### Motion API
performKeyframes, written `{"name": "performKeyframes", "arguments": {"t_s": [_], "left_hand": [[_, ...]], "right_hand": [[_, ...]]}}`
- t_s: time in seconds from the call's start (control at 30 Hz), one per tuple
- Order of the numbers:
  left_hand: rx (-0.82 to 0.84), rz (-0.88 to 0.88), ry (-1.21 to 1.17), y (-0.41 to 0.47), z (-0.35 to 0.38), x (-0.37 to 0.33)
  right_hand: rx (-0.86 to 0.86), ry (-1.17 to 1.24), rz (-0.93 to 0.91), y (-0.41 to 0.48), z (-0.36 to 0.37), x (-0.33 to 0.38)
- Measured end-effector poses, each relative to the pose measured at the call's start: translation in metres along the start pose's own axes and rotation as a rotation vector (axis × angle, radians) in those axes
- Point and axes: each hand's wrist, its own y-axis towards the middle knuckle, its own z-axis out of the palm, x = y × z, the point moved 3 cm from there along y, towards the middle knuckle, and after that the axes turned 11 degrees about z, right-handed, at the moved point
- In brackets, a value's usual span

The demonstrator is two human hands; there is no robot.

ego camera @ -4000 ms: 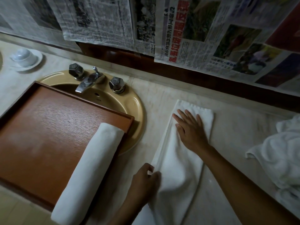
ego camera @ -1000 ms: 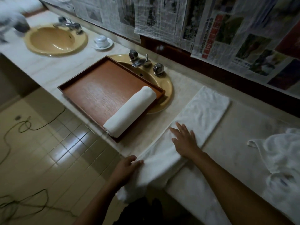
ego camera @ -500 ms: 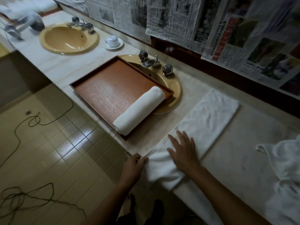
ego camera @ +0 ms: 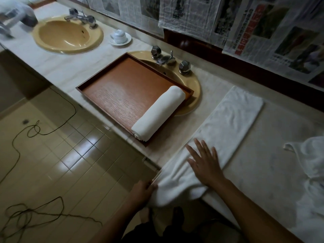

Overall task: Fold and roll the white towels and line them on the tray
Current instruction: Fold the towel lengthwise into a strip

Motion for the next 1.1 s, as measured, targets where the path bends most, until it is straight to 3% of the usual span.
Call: {"name": "performKeyframes", "arguments": {"t_s": [0.2,0.4,0.5,0.57,0.73,0.87,0.97,1.1], "left_hand": [[-0.152,-0.036,0.116,-0.006,-0.018,0.016],[-0.192,0.248,0.114,0.012,-0.039,-0.047],[-0.205,0.337,0.124,0.033,-0.04,-0.075],[-0.199,0.349,0.162,0.048,-0.039,-0.09],[-0.074,0.34,0.368,0.071,-0.03,-0.111],[0.026,0.347,0.485,0.074,-0.016,-0.108],[0.096,0.34,0.491,0.064,-0.006,-0.104],[0.058,0.443,0.54,0.056,0.002,-0.115]], "right_hand": [[0.105,0.036,0.073,-0.001,-0.009,0.009],[-0.276,0.496,0.609,-0.044,-0.021,-0.002],[-0.217,0.551,0.914,-0.066,-0.018,-0.012],[-0.124,0.563,1.005,-0.073,-0.016,-0.012],[0.024,0.539,1.019,-0.072,-0.021,-0.016],[0.023,0.733,1.074,-0.08,-0.028,-0.03],[-0.079,0.794,1.11,-0.099,-0.027,-0.034],[-0.357,0.671,1.032,-0.112,-0.022,-0.031]]}}
